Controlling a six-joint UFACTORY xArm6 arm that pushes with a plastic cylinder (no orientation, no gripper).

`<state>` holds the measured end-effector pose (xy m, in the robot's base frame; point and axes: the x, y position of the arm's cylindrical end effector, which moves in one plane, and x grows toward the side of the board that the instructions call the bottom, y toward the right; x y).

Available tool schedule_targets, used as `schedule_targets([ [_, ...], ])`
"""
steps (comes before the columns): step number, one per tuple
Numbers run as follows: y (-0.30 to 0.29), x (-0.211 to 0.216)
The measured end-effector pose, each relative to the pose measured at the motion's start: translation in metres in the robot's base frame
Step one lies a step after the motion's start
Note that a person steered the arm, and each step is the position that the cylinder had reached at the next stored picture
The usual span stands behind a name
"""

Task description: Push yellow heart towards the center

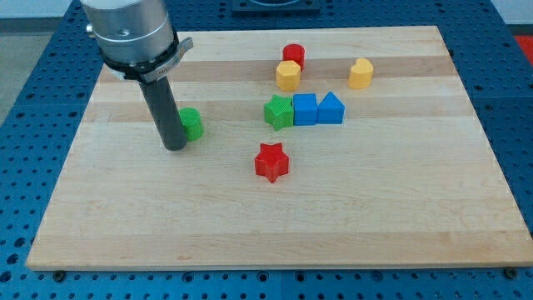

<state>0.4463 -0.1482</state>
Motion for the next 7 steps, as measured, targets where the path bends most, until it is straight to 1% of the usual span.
schedule_targets([
  [2,-0.018,-0.027],
  [4,-0.021,-0.03],
  [7,0.017,-0.032],
])
